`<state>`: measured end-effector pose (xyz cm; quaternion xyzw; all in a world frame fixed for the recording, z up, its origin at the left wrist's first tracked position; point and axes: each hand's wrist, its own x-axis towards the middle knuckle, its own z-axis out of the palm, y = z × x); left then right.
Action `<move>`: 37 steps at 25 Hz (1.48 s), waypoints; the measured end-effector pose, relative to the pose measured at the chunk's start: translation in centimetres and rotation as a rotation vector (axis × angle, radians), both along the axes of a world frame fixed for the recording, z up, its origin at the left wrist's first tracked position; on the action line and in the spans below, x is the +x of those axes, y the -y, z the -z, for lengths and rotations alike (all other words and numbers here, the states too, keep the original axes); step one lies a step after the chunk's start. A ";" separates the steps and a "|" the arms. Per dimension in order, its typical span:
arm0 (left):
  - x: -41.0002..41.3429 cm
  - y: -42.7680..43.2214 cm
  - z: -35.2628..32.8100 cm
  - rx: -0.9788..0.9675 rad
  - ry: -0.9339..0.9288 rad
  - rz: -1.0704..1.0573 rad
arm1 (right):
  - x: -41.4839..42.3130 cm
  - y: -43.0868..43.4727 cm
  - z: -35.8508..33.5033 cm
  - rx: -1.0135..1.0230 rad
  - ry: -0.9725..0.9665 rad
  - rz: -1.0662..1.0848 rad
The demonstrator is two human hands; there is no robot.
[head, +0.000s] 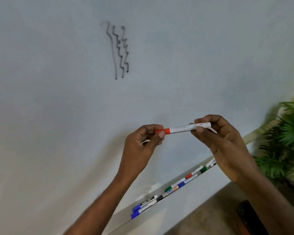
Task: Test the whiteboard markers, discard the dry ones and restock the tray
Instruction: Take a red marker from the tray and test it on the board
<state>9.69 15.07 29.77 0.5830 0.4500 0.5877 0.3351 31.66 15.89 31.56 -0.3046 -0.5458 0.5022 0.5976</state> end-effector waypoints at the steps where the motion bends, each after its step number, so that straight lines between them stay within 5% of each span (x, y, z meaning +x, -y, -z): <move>1: 1.4 -0.4 1.1 -0.032 -0.005 0.020 | 1.3 -0.1 0.9 -0.042 -0.053 0.039; 18: 36.9 -10.1 19.8 -0.522 -0.122 0.487 | 34.0 -2.0 22.8 -0.674 -0.381 0.822; 31: 56.9 -17.8 28.3 -0.890 -0.143 0.464 | 51.2 -9.1 35.4 -0.983 -0.319 0.960; 33: 59.3 -20.1 29.2 -0.870 -0.221 0.475 | 53.2 -11.1 36.6 -0.994 -0.343 0.953; 37: 61.3 -24.5 31.1 -0.818 -0.709 0.517 | 57.3 -13.6 44.0 -1.107 -0.067 0.823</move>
